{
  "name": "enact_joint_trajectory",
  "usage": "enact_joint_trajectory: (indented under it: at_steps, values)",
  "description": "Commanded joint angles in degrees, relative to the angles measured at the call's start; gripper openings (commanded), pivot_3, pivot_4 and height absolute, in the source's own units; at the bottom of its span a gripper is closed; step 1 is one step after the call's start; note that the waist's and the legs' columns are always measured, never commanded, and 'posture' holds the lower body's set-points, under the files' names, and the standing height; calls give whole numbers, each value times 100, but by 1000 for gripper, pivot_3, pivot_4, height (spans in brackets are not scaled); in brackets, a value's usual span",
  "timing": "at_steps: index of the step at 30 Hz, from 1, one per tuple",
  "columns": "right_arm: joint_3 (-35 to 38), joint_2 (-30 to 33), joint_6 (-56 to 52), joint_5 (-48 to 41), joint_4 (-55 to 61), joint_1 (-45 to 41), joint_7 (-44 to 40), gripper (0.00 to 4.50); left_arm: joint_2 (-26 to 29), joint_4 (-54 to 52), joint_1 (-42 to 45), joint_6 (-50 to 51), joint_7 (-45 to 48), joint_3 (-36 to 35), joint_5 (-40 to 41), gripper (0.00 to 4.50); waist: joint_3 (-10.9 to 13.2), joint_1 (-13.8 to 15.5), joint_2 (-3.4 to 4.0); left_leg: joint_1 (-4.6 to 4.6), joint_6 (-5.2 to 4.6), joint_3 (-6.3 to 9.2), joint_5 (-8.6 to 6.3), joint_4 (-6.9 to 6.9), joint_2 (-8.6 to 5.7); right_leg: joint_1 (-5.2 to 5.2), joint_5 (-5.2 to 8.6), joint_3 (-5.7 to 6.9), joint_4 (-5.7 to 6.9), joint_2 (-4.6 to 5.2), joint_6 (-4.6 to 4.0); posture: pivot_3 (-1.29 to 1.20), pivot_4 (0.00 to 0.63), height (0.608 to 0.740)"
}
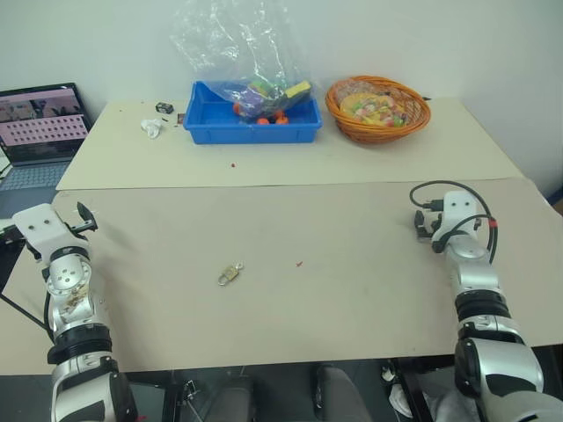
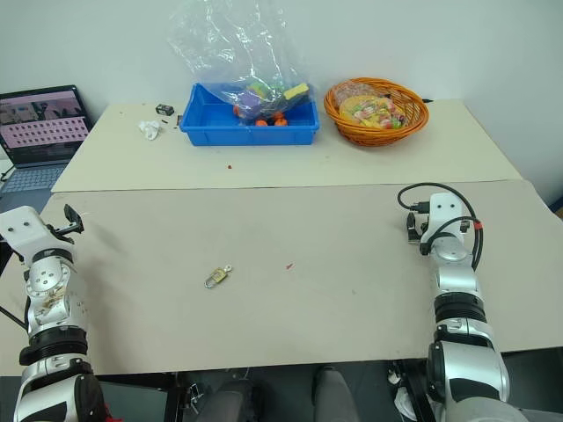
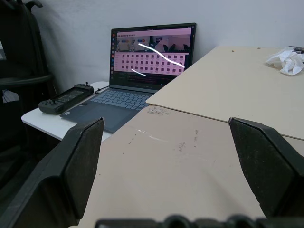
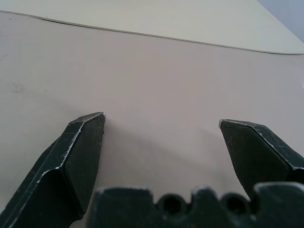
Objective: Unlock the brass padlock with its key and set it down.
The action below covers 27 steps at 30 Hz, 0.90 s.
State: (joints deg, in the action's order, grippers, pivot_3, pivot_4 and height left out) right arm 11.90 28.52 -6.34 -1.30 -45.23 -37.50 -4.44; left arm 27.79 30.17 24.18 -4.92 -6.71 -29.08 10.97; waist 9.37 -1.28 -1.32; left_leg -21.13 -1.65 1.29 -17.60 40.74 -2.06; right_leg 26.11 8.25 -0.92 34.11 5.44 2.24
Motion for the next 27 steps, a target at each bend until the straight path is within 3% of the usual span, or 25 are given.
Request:
enact_joint_trajectory:
  at_steps: [1,5,7,11,15,17,22,27]
  values:
    - [45,61,156,-6,106,-107,38,4500,124,-183,103,-97,53,15,-16,4471,0,0,0,0,0,0,0,0,0,0,0,0,0,0,0,0,150,728]
    - [2,36,85,-34,193,-97,-100,4500,89,-144,144,-105,79,5,22,4471,0,1,0,0,0,0,0,0,0,0,0,0,0,0,0,0,150,728]
    - [-211,14,55,-90,444,-33,-698,4500,90,-131,151,-109,80,9,12,4471,0,-8,0,0,0,0,0,0,0,0,0,0,0,0,0,0,150,728]
    - [-879,3,-999,-1364,2685,709,-3385,4500,70,-135,160,-131,85,23,5,4471,0,-80,0,0,-1,1,0,0,5,-1,0,1,1,-8,0,0,150,728]
    - [-1649,875,-2384,-2995,5595,1744,-5582,4500,50,-149,161,-128,84,65,-5,4471,1,-55,1,-7,-6,8,-3,0,8,1,0,8,22,-9,1,0,150,728]
    - [-1769,995,-2625,-3199,6016,1739,-5790,4500,46,-146,163,-126,84,80,-4,4471,0,-13,-1,-9,-13,10,-8,3,4,-1,-1,12,17,-3,6,0,150,728]
    - [-2347,1054,-2592,-2619,6088,1368,-5807,4500,51,-144,172,-108,161,143,3,4471,-3,40,-17,9,-6,1,-4,15,-3,-11,-12,13,-6,6,10,0,150,728]
    - [-2360,813,-2507,-2525,5880,1091,-5713,4500,97,-317,75,53,591,429,-54,4471,-3,83,-17,3,6,3,3,11,-2,0,-16,15,-4,0,2,0,150,728]
